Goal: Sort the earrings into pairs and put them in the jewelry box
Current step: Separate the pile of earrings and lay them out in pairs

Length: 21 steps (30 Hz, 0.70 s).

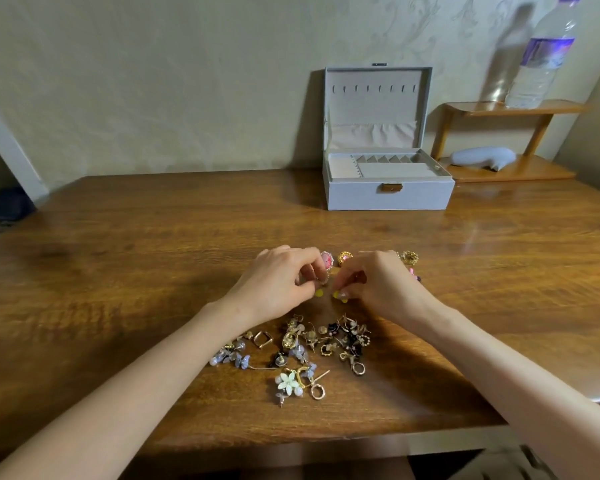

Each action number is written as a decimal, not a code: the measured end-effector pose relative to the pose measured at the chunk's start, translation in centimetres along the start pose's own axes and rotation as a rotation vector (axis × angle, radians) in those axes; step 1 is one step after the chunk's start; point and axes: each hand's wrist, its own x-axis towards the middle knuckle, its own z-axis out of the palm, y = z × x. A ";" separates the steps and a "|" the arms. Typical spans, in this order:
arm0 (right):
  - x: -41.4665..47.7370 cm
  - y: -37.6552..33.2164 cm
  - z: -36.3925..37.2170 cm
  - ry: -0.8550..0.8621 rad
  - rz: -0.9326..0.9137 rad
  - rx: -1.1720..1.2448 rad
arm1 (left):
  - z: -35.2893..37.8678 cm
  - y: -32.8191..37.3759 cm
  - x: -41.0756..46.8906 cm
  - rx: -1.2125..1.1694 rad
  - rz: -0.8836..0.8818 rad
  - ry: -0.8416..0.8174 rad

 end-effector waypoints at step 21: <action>-0.9 0.8 -1.7 -0.034 -0.105 -0.104 | 1.3 0.8 -0.5 0.021 0.026 0.147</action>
